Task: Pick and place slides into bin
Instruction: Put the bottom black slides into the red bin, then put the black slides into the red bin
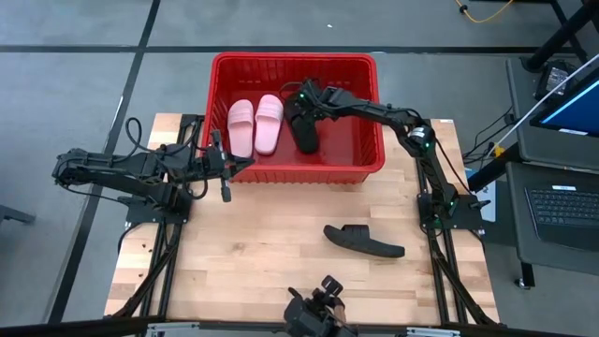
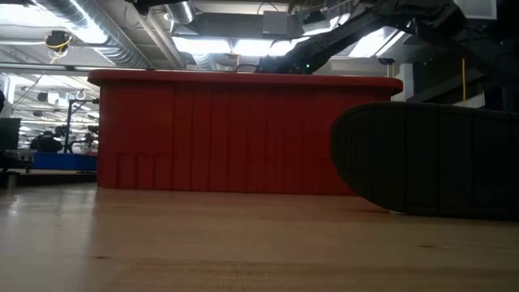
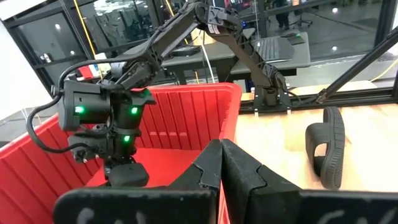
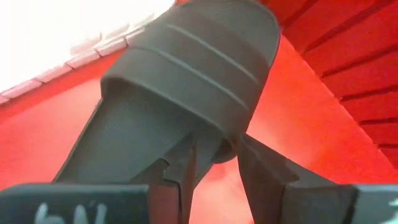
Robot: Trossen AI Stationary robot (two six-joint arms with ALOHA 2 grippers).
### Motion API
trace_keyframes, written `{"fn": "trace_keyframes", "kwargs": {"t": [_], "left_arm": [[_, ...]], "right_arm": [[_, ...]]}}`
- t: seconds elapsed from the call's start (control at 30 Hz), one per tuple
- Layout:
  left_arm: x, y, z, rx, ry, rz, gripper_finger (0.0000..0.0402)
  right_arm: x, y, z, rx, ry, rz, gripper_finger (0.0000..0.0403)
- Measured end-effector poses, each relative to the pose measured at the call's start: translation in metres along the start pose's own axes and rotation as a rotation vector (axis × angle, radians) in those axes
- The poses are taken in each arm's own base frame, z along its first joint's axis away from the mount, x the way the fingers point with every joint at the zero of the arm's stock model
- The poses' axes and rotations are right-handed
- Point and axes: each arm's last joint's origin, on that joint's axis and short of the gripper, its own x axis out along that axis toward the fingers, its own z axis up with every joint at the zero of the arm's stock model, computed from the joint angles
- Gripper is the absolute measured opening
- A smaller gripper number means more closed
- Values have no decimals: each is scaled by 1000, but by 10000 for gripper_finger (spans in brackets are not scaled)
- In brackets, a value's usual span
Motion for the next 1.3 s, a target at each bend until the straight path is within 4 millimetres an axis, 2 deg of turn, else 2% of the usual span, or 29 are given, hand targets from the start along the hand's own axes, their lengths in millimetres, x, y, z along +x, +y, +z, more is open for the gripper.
{"fn": "trace_keyframes", "kwargs": {"t": [0.23, 0.37, 0.47, 0.57, 0.63, 0.7, 0.73, 0.9, 1.13, 1.23, 1.3], "left_arm": [[0, 0, 0, 0, 0, 0, 3], [0, 0, 0, -19, 0, 0, 2], [0, 0, 0, -32, 1, 0, 3], [0, 0, 0, -32, 0, 0, 3], [0, 0, 0, -32, 0, 0, 2], [0, 0, 0, -33, 0, 0, 2], [0, 0, 0, -33, 0, 0, 3], [-1, -2, 0, -33, -3, -10, 2], [-3, -7, 2, -29, -11, -47, 2], [-4, -10, 2, -21, -17, -56, 2], [-4, -10, 4, -25, -29, -51, 2]], "right_arm": [[-24, -6, 15, -5, -6, 9, 114], [-47, -12, 28, -3, -10, 18, 114], [-68, -15, 36, -15, -10, 115, 113], [-90, -14, 40, -35, 15, 202, 91], [-106, -10, 41, -58, 27, 213, 53], [-123, -7, 37, -94, 17, 230, 15], [-133, -5, 35, -109, 20, 237, 11], [-191, 10, 19, -188, 50, 242, 4], [-275, 45, -5, -302, -59, 314, 3], [-299, 62, -18, -293, -84, 362, 2], [-305, 76, -30, -306, -71, 374, 2]]}}
